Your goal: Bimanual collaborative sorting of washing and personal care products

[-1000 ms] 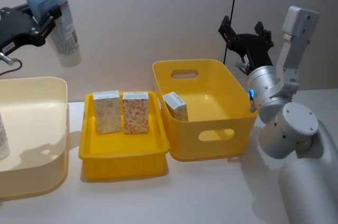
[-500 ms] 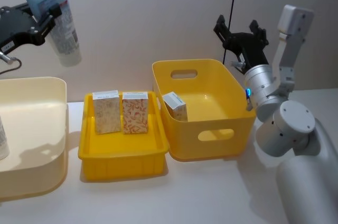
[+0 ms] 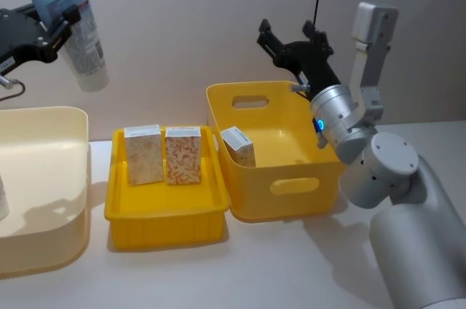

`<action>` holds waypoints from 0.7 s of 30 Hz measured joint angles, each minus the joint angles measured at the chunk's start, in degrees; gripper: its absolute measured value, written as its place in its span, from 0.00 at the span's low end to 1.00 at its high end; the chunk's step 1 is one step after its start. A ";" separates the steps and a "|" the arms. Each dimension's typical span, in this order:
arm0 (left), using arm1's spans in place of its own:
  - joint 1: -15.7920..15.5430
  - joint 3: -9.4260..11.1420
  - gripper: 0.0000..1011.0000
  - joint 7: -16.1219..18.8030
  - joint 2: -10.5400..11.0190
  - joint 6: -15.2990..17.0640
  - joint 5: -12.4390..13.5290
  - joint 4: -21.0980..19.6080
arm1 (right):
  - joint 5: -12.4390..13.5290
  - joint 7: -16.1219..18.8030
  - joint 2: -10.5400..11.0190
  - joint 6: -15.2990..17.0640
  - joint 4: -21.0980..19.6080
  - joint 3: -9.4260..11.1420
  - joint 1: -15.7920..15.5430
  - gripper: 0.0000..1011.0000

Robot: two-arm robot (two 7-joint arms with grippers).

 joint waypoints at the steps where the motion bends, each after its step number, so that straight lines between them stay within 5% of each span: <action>1: 0.00 0.00 0.23 -0.01 0.00 0.00 0.00 0.01 | 0.18 0.50 0.09 0.00 0.12 -0.15 0.10 0.99; 21: -0.04 0.00 0.23 -0.07 0.00 0.01 -0.04 0.04 | 5.41 15.87 4.32 3.53 1.23 -4.55 1.47 0.99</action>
